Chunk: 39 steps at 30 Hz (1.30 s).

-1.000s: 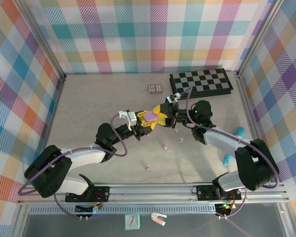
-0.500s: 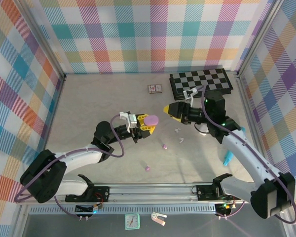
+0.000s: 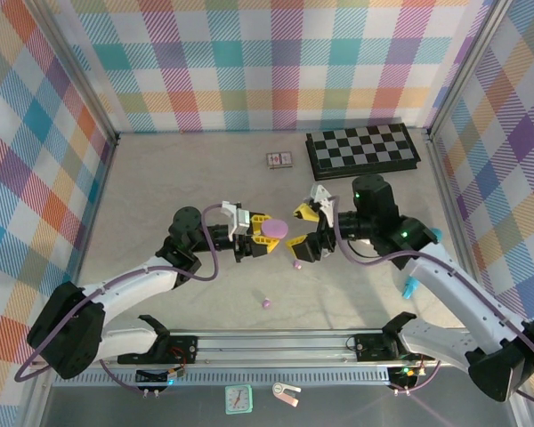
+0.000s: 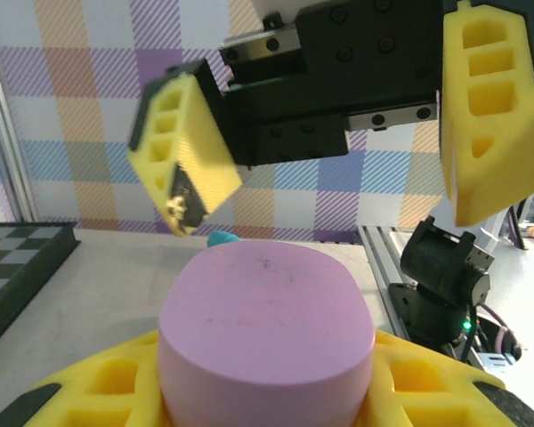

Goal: Insert the wireless bluetooth earbuds into the charging case

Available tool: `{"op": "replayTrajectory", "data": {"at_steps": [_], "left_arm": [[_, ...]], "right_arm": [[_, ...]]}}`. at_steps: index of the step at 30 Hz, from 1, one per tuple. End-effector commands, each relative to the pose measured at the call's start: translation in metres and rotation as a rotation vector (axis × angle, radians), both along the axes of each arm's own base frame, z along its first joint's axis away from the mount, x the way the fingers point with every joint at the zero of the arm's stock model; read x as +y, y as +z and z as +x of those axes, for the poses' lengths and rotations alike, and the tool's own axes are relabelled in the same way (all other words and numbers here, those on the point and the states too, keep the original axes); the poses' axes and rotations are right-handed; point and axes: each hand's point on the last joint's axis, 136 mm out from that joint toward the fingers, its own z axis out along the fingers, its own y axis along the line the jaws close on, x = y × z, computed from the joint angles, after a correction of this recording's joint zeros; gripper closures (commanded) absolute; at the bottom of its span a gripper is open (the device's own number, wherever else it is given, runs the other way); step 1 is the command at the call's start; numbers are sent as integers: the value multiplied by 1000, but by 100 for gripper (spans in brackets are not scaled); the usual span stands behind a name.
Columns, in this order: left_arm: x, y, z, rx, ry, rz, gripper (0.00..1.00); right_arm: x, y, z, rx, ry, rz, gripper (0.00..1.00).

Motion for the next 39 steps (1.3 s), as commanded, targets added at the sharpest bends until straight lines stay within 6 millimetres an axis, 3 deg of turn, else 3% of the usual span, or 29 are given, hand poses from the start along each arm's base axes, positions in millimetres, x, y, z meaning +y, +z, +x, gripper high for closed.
{"op": "replayTrajectory", "data": {"at_steps": [1,6,14,39], "left_arm": [[-1,18,-5,-25,-51,-52,68],[-2,21,-6,-22,-64,-64,69],[-1,24,-12,-9,-92,-70,69],[3,24,-13,-14,-80,-108,69]], "right_arm": [[5,0,5,-107,27,-46,9],[7,3,18,-124,-26,-40,9],[-7,16,44,-188,-209,-41,9],[-18,46,47,-100,-341,55,12]]}}
